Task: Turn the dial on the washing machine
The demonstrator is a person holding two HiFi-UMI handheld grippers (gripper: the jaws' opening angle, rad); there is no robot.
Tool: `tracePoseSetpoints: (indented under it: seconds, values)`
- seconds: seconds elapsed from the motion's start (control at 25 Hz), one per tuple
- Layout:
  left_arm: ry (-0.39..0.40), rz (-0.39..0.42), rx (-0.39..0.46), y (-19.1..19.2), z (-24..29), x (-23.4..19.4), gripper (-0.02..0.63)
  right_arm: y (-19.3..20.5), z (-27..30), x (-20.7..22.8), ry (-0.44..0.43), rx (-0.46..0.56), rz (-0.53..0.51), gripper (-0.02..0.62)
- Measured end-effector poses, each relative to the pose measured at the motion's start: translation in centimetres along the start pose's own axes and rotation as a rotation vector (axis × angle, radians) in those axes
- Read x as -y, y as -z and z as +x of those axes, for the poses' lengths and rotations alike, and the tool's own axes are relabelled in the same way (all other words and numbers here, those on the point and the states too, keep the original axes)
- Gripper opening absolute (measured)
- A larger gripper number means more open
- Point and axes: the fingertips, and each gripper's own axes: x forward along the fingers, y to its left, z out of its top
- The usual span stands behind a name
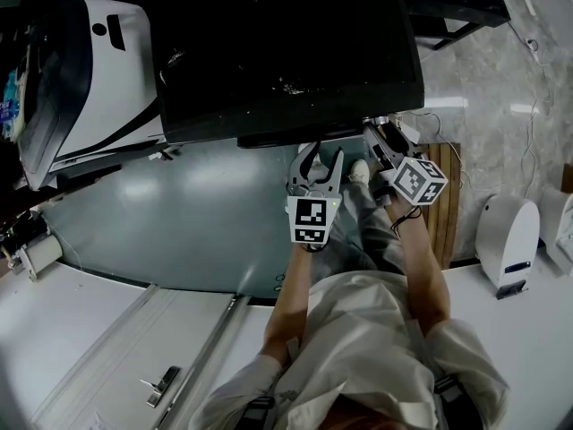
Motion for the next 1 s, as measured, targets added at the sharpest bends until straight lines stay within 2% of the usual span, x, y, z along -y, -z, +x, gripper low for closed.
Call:
tracePoseSetpoints:
  seconds: [0.6, 1.0]
  values:
    - [0.007, -0.005, -0.01, 0.36, 0.29, 0.24, 0.163, -0.07, 0.07, 0.32, -0.102, 0.043, 0.267, 0.27]
    - [0.007, -0.002, -0.011, 0.35, 0.43, 0.29, 0.163, -0.33, 0.12, 0.3, -0.177, 0.062, 0.391, 0.27]
